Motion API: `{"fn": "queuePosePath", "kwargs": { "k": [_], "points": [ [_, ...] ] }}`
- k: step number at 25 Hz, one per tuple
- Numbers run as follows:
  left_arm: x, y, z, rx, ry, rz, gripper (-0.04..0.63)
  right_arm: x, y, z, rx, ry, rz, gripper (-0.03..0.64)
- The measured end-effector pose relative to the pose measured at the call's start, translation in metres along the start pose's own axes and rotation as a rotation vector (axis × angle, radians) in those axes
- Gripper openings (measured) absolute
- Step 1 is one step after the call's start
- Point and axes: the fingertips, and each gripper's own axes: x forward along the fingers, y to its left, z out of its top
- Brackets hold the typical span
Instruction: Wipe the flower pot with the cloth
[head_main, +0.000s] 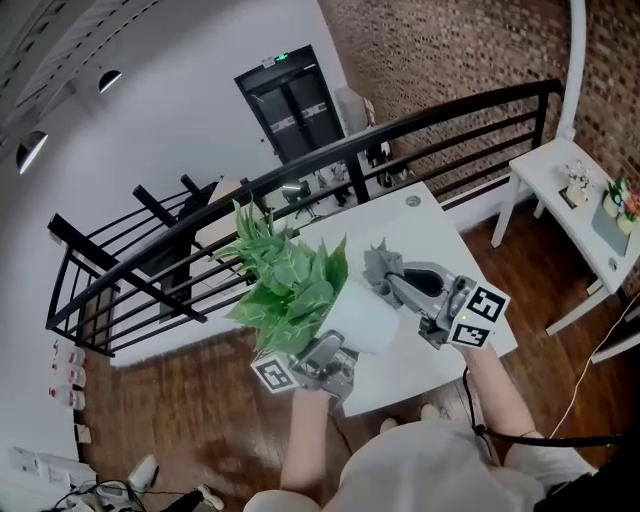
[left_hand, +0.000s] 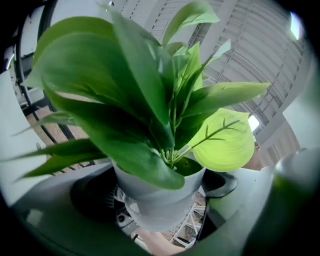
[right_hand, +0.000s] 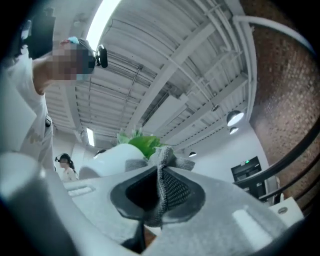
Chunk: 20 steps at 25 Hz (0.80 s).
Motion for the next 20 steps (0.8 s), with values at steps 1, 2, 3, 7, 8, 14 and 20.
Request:
{"fn": "queuePosePath", "kwargs": {
  "k": [1, 2, 3, 7, 8, 14, 20],
  "points": [
    [-0.002, 0.004, 0.003, 0.011, -0.004, 0.022, 0.537, -0.005, -0.001, 0.013, -0.047, -0.018, -0.001, 0.012],
    [-0.005, 0.008, 0.005, 0.024, -0.007, 0.045, 0.537, -0.009, 0.005, 0.026, -0.111, -0.025, 0.017, 0.012],
    [-0.007, 0.012, 0.007, 0.038, -0.010, 0.066, 0.537, -0.011, 0.017, 0.040, -0.183, -0.029, 0.052, 0.012],
    [-0.013, 0.022, 0.023, 0.052, -0.051, 0.107, 0.537, 0.006, 0.104, 0.072, -0.405, -0.018, 0.235, 0.012],
    [-0.013, 0.022, 0.026, 0.043, -0.066, 0.105, 0.537, 0.010, 0.122, 0.065, -0.453, 0.022, 0.265, 0.012],
    [0.000, 0.018, 0.021, 0.030, -0.066, 0.066, 0.537, 0.011, 0.112, 0.017, -0.774, 0.245, 0.150, 0.012],
    [0.015, 0.002, 0.023, -0.047, -0.088, -0.031, 0.537, -0.007, 0.031, 0.037, -0.435, 0.076, -0.123, 0.012]
  ]
}}
